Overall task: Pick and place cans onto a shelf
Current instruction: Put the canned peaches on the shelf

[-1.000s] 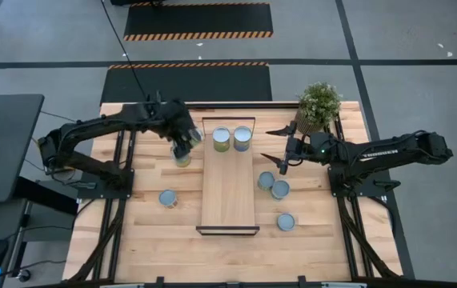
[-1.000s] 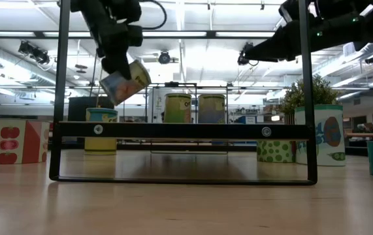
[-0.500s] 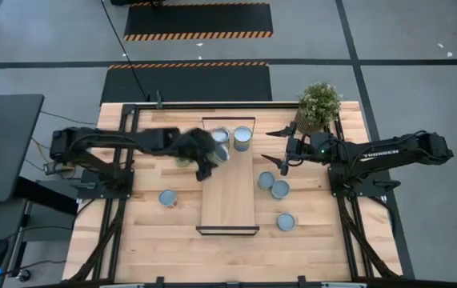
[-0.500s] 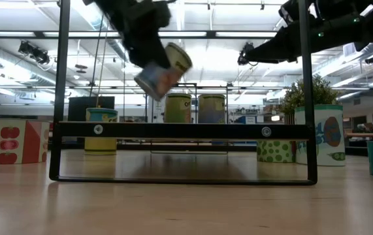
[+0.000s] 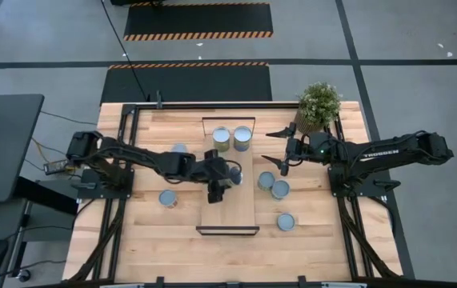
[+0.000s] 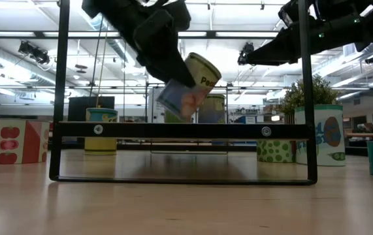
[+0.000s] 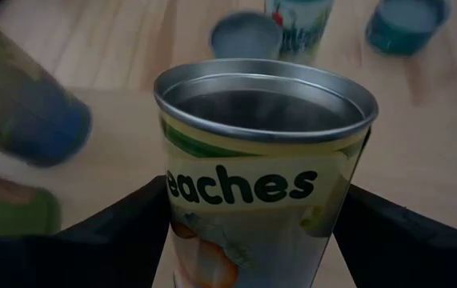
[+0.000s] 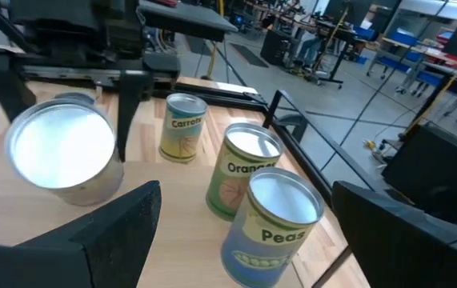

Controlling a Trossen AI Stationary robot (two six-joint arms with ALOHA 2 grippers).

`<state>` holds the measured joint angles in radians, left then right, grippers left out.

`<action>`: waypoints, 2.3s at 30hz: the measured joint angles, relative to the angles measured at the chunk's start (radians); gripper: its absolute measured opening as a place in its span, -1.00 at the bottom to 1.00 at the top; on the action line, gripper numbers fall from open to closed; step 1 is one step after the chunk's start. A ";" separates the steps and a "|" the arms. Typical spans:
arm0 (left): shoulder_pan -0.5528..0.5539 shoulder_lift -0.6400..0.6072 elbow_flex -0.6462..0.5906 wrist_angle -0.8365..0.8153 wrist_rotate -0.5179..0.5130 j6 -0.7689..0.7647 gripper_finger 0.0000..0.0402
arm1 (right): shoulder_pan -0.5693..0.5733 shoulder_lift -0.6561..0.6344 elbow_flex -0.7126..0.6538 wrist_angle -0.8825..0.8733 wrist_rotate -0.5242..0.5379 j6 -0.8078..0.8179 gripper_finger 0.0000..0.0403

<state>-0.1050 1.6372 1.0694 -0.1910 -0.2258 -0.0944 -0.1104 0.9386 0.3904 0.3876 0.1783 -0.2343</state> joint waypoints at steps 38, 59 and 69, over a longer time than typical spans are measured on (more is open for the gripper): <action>-0.009 0.215 -0.239 0.853 -0.180 -0.026 0.57 | 0.124 0.115 0.000 0.101 -0.037 0.015 0.86; 0.002 0.216 -0.225 0.822 -0.163 -0.044 0.57 | 0.135 0.115 0.000 0.113 -0.050 0.015 0.86; 0.011 0.217 -0.153 0.689 -0.173 -0.074 0.58 | 0.135 0.115 0.000 0.113 -0.051 0.018 0.86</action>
<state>-0.0941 1.8545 0.9161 0.4976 -0.3985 -0.1685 0.0250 1.0535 0.3901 0.5007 0.1268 -0.2161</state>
